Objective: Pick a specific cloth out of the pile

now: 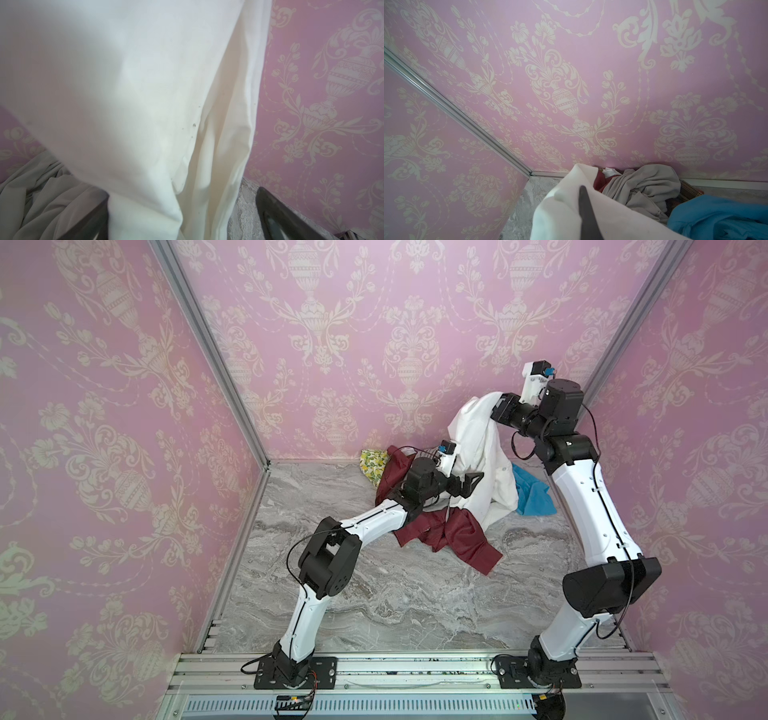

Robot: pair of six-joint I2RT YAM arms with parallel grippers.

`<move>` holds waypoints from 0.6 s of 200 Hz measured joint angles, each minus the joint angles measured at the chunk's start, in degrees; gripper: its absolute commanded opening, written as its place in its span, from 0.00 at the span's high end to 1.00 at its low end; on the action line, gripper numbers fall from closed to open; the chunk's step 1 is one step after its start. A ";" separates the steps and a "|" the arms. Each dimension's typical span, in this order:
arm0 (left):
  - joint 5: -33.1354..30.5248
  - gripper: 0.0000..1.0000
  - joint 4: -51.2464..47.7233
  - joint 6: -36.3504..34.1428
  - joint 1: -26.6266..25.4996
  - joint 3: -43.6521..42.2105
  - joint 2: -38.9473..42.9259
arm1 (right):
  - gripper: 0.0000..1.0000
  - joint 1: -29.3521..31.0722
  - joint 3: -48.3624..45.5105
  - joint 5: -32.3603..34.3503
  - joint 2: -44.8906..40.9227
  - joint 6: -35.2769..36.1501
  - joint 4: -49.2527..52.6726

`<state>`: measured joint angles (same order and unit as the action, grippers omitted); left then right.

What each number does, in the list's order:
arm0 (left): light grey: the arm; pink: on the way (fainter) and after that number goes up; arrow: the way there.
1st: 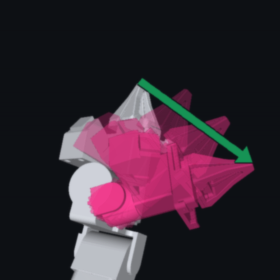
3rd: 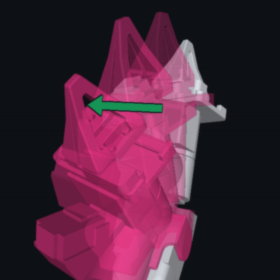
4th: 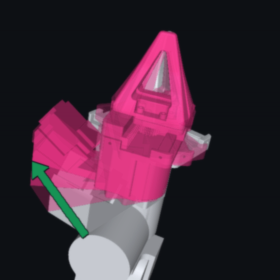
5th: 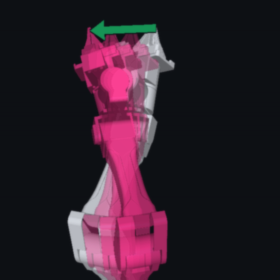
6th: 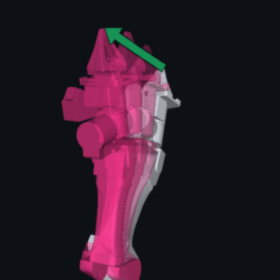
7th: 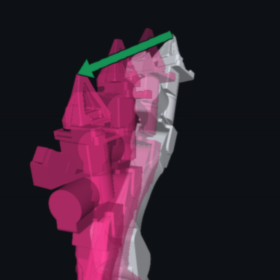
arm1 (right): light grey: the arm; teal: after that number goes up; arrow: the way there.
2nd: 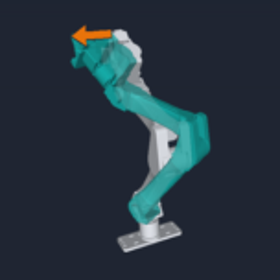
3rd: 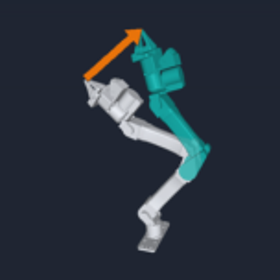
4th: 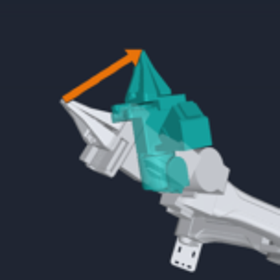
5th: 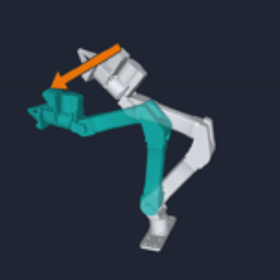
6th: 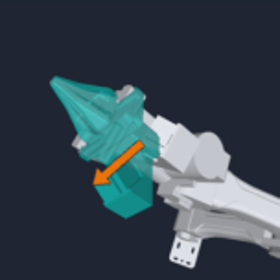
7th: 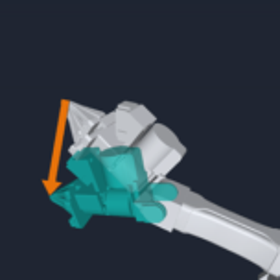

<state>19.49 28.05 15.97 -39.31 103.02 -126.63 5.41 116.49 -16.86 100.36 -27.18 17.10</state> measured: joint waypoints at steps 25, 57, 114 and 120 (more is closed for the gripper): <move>-0.61 0.01 -0.50 0.00 -0.39 5.92 -4.31 | 1.00 0.26 0.00 0.39 0.00 -0.37 0.00; -0.63 0.01 -0.37 0.09 -0.85 8.61 -6.97 | 1.00 0.26 0.02 0.44 0.00 -1.33 0.00; -0.74 0.96 0.17 2.25 -2.16 12.24 -10.64 | 1.00 0.26 -0.02 2.25 0.00 -1.77 0.50; -0.72 1.00 0.17 2.73 -2.19 12.28 -10.67 | 1.00 0.26 -0.35 2.62 -0.09 -1.77 0.44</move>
<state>18.76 28.23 18.70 -41.50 115.31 -137.29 5.67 116.14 -14.24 100.27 -28.95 17.54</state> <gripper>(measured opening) 0.225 0.054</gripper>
